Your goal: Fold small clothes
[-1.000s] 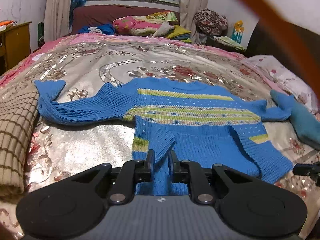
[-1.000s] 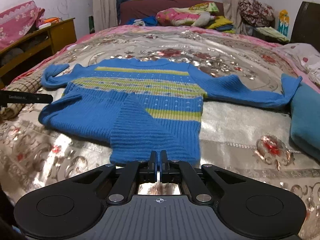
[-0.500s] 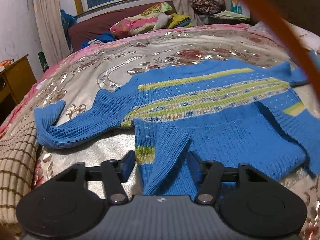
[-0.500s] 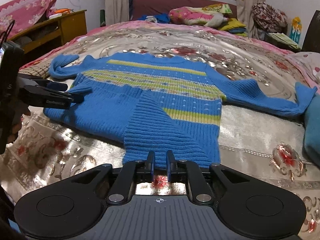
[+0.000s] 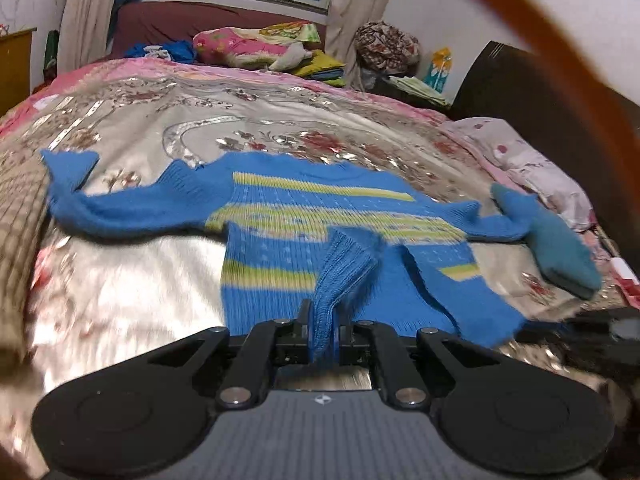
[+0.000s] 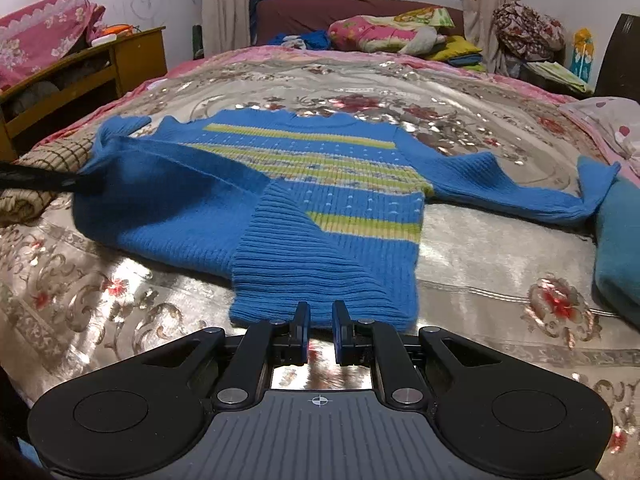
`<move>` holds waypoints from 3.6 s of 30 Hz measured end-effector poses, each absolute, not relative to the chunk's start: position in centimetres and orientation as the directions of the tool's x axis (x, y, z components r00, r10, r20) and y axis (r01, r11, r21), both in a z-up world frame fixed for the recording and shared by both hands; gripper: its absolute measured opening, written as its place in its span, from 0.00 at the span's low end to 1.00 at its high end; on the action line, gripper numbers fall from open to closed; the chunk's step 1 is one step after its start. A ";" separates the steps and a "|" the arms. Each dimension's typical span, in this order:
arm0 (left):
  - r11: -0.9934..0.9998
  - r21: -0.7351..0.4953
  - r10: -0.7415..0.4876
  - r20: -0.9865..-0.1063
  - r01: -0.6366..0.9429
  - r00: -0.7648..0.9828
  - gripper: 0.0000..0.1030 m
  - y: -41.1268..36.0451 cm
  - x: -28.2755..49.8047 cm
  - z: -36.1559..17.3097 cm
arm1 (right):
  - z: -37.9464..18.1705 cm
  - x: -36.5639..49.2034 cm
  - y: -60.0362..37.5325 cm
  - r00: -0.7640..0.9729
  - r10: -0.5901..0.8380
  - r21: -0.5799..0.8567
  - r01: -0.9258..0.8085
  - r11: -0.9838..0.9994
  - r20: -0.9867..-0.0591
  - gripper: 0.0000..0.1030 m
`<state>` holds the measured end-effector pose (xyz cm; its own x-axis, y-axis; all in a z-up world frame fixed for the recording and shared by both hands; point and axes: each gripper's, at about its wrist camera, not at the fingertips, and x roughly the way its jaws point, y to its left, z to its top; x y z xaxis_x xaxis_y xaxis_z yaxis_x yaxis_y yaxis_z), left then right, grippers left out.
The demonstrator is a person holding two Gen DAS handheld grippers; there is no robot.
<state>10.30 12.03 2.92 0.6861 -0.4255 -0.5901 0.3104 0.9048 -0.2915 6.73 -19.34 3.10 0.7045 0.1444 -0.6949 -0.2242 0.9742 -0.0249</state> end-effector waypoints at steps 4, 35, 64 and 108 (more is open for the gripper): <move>0.920 -0.290 -0.390 -0.610 0.264 0.689 0.15 13.5 7.9 2.6 | 2.6 6.9 -20.2 0.673 0.149 0.017 -0.198 0.980 -0.725 0.13; 0.717 0.472 -0.182 -0.583 0.513 0.792 0.58 3.4 6.1 -2.2 | -0.6 6.6 -13.7 0.794 0.130 -0.510 -0.497 0.703 -0.594 0.51; 0.791 0.302 -0.271 -0.606 0.532 0.747 0.17 4.4 7.1 -0.5 | 2.4 7.1 -16.2 0.699 0.250 -0.197 -0.492 0.848 -0.670 0.01; 0.799 0.247 -0.315 -0.606 0.549 0.730 0.13 4.6 4.8 1.1 | 5.9 3.9 -18.2 0.695 0.308 -0.197 -0.545 0.815 -0.650 0.01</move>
<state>4.79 4.64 1.12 0.7304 -0.3146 -0.6062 0.5489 0.7986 0.2469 3.89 -18.19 5.89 0.6946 0.3080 -0.6501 -0.5452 0.8149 -0.1965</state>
